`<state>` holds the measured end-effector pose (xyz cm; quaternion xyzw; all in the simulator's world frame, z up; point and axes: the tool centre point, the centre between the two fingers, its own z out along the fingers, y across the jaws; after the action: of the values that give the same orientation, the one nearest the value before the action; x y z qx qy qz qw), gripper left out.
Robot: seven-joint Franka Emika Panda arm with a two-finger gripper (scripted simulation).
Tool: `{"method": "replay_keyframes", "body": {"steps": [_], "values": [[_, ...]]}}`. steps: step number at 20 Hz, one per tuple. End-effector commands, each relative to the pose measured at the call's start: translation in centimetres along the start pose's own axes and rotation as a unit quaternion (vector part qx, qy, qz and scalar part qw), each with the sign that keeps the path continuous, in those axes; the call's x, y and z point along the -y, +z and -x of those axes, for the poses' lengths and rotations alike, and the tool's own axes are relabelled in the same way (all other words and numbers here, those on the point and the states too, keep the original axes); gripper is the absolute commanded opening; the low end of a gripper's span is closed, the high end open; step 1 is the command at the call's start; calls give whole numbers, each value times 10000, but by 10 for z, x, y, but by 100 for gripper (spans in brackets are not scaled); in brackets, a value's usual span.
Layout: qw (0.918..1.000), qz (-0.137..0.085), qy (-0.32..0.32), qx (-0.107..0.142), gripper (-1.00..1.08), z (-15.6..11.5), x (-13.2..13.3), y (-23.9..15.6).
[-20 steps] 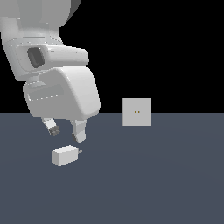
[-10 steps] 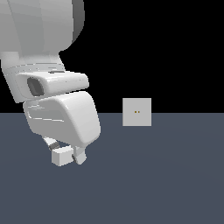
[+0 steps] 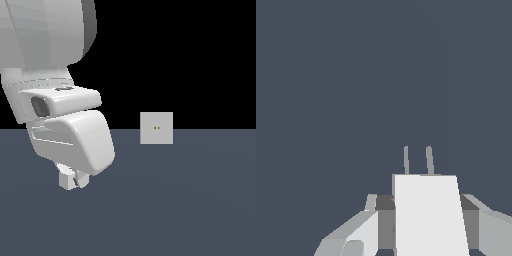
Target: Plug the charger into the wall socket.
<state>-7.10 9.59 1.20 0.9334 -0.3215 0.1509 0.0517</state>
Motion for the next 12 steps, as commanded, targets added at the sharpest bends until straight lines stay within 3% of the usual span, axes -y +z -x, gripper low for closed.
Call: {"method": "replay_keyframes", "body": {"steps": [1, 12], "values": [[10000, 2, 1, 0, -100, 0, 0, 0], [9999, -40, -119, -4, -100, -6, -6, -1]]}}
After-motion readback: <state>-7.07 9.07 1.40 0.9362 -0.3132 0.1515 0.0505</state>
